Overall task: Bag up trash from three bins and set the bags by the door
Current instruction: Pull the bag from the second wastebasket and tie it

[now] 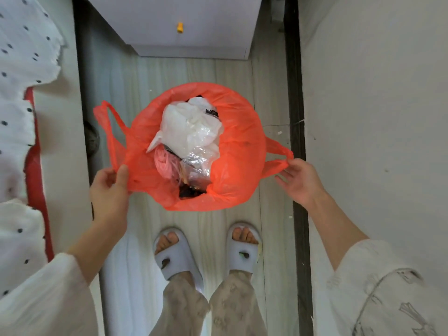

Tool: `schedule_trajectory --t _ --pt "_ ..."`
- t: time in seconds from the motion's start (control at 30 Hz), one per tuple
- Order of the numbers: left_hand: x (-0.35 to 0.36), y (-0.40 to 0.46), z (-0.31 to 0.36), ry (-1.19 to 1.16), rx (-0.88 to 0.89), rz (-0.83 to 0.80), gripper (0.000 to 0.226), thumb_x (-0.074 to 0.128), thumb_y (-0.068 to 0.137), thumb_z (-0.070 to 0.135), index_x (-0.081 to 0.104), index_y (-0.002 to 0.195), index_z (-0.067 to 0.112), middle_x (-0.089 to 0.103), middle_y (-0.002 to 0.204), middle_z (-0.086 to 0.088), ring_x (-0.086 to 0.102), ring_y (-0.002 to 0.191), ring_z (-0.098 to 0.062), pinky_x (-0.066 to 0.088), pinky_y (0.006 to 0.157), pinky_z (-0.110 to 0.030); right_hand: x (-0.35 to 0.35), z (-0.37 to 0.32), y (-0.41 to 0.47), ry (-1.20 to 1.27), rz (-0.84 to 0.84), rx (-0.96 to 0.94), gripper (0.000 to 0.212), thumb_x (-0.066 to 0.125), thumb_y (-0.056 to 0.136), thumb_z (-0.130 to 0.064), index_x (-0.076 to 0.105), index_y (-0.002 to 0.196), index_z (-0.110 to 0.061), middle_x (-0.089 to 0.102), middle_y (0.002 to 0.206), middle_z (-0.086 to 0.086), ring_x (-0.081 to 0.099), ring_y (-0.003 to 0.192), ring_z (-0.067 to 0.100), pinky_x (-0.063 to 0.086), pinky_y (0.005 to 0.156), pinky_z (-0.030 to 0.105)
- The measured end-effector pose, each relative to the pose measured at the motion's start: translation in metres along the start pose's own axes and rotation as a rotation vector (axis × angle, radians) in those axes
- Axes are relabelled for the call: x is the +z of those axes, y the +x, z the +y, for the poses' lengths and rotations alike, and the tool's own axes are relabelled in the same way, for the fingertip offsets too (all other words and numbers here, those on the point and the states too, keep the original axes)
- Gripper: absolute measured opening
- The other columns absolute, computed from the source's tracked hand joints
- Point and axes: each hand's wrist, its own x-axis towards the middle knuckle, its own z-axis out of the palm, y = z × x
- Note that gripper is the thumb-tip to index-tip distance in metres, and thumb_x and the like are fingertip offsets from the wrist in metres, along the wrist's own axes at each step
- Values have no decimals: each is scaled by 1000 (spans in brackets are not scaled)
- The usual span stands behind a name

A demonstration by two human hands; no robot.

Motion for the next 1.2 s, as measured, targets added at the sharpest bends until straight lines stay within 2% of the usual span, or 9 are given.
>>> schedule_trajectory --t 0.13,0.3,0.37,0.43,0.57,0.7,0.87,1.03,1.2 --pt "-2 -16 14 -116 -84 -7 20 50 92 20 48 73 23 56 78 4 54 74 -8 48 73 -24 10 -14 -42 156 -61 3 21 40 88 -7 51 72 -11 66 56 0 59 74 14 45 88 30" --pt "-9 -18 19 -211 -222 -57 21 46 93 16 44 73 22 46 62 6 42 46 2 39 48 -11 26 -6 -81 -31 -95 -35 18 49 91 -13 55 73 -14 58 52 -5 55 65 12 47 81 28" --pt "-5 -17 21 -229 -244 -104 6 45 93 14 49 88 16 53 76 0 51 57 -3 46 52 -14 25 -6 -86 -67 -111 -33 16 51 91 -17 58 77 -15 57 53 -6 54 65 10 46 82 27" --pt "-32 -18 51 -257 -247 -156 17 48 91 14 46 107 11 57 89 -3 57 70 -10 52 62 -24 50 -16 -118 -72 -114 -64 16 52 91 -18 58 77 -15 54 54 -7 52 63 9 46 82 27" --pt "-21 -17 66 -52 -160 -252 6 49 91 20 47 92 25 61 93 -1 61 76 -19 53 73 -41 58 -27 -120 -121 -62 -41 17 54 90 -22 59 76 -16 48 50 -8 45 59 8 41 69 23" --pt "-26 -13 82 140 -3 -252 22 36 92 8 49 96 25 59 97 -13 59 88 -27 51 83 -57 78 -28 -125 -107 5 29 22 53 91 -33 59 76 -17 32 39 -10 30 37 4 26 53 20" --pt "-32 -25 104 150 27 -324 23 42 92 10 54 79 25 58 76 -7 61 66 -15 58 63 -35 106 -30 -140 -391 10 -80 18 47 95 -25 59 83 -20 46 56 -4 43 54 10 36 59 26" --pt "-42 -40 127 199 25 -446 14 54 88 12 67 90 6 57 98 -2 53 92 -8 36 73 -2 109 -37 -161 -303 16 99 20 48 94 -24 54 76 -17 49 60 -2 47 59 12 39 67 27" --pt "-52 -53 153 -42 -184 -658 12 55 86 14 64 79 15 57 57 10 54 65 -7 43 78 -23 102 -42 -179 -220 110 -10 21 50 94 -24 50 73 -22 31 30 -9 32 28 3 23 53 23"
